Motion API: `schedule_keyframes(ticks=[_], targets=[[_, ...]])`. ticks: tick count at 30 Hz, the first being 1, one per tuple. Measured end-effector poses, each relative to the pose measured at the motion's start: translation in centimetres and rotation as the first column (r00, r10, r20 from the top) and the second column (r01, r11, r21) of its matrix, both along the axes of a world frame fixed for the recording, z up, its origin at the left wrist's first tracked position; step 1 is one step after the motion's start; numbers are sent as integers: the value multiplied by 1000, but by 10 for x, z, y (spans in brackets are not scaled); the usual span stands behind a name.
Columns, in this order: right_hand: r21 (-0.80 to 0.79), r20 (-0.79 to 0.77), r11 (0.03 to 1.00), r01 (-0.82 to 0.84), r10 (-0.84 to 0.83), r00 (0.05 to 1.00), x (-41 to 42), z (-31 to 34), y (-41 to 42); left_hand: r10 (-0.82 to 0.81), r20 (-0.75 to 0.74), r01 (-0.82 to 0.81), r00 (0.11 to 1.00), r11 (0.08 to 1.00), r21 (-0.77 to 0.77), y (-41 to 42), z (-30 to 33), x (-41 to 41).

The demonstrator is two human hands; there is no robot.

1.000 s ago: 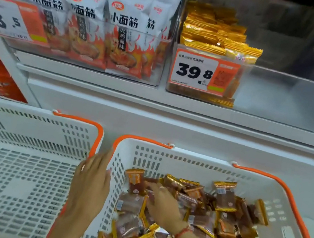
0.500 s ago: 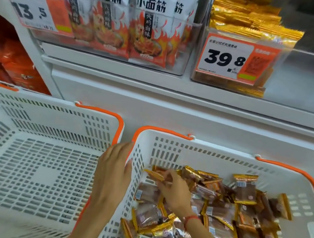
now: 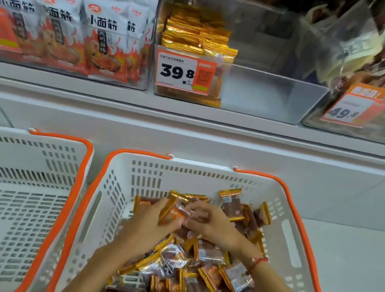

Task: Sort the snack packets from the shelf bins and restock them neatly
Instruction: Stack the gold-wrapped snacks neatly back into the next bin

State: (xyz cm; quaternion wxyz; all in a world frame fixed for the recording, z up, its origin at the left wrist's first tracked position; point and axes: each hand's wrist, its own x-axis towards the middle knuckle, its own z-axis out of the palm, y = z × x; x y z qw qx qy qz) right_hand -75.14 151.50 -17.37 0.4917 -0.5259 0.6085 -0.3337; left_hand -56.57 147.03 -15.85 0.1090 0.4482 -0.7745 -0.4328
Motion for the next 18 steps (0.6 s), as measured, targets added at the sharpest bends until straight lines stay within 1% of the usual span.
schedule_keyframes(ticks=[2,4,5,6,7,8,9,10,12,14,16,17,18], targets=[[22,-6,1000,8,-8,1000,-8,-4,1,57,-27,-55,998,996,75,-3,-16,2],[85,-51,992,93,-89,995,-21,-21,1,184,-42,-172,982,965,199,-5,-27,5],[122,-145,984,128,-110,983,-31,-34,1,284,-86,-245,955,919,309,-5,-33,8],[161,-303,976,148,-94,948,-41,-47,1,402,-152,-299,903,842,449,-5,-35,9],[221,-478,965,139,-17,878,-52,-60,2,497,-189,-320,847,760,566,-4,-37,9],[283,-612,953,105,95,785,-60,-70,4,555,-205,-308,807,690,655,-4,-39,10],[336,-699,940,65,202,686,-66,-79,5,588,-207,-299,782,645,703,-4,-42,10],[374,-750,927,34,280,599,-69,-87,5,614,-217,-279,759,607,744,-3,-44,11],[409,-814,912,12,359,456,-72,-100,3,655,-243,-238,715,556,796,-4,-46,12],[408,-864,913,15,381,329,-70,-109,-1,670,-247,-216,701,529,821,-5,-44,11],[354,-915,935,0,346,207,-66,-118,-1,648,-245,-207,721,539,817,-7,-45,13],[321,-931,947,-4,316,182,-66,-121,0,644,-239,-216,727,545,810,-7,-46,14],[287,-941,958,-4,283,184,-67,-123,0,645,-228,-228,729,544,808,-8,-47,16]])
